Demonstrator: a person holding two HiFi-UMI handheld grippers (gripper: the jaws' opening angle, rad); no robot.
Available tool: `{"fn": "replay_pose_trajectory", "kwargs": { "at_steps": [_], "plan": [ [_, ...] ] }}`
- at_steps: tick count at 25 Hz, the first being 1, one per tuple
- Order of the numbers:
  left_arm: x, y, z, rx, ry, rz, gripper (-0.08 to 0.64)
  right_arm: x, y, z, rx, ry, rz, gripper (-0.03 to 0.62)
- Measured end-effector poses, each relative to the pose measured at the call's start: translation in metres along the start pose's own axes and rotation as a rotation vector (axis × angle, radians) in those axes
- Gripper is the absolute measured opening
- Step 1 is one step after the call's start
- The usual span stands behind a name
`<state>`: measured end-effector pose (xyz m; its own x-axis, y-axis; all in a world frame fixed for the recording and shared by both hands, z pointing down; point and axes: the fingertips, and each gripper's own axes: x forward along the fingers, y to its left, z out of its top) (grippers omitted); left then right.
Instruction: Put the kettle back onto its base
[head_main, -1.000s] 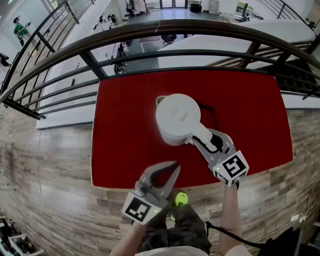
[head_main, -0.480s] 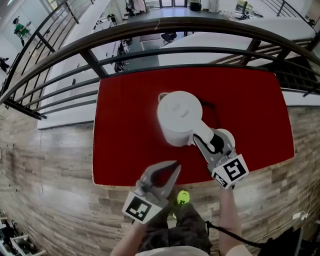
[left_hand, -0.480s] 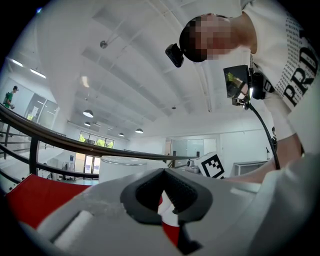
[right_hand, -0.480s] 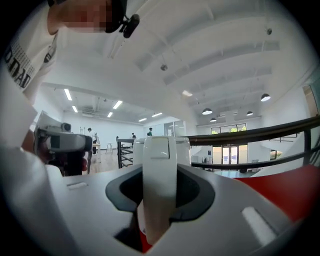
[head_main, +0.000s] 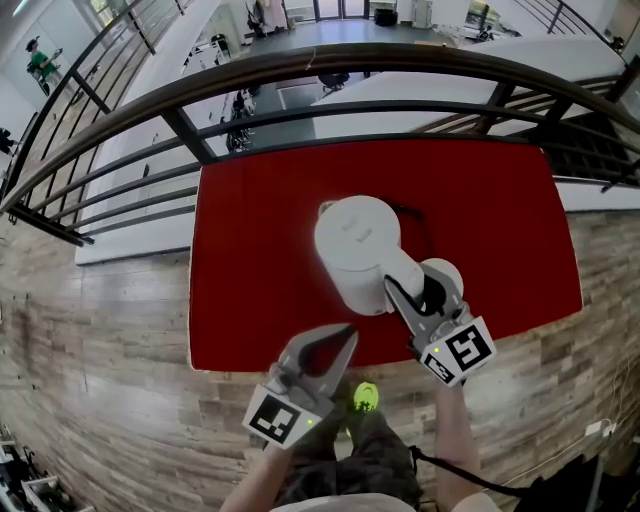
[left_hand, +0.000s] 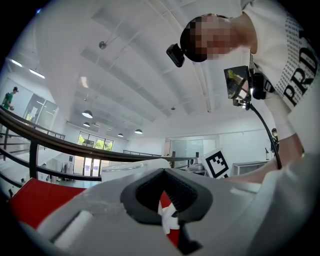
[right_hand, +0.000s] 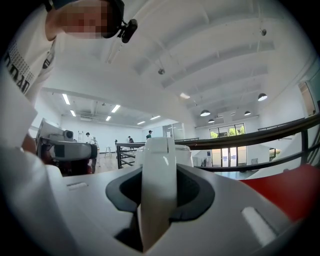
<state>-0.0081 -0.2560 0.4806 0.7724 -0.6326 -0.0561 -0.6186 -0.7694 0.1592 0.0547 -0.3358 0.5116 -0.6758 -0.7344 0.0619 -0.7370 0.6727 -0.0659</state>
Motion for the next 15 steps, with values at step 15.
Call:
{"fn": "replay_pose_trajectory", "kwargs": {
  "at_steps": [15],
  "plan": [
    [-0.01, -0.011, 0.107, 0.059, -0.06, -0.018, -0.006, -0.024, 0.031, 0.136, -0.014, -0.155, -0.036, 0.121]
  ]
}}
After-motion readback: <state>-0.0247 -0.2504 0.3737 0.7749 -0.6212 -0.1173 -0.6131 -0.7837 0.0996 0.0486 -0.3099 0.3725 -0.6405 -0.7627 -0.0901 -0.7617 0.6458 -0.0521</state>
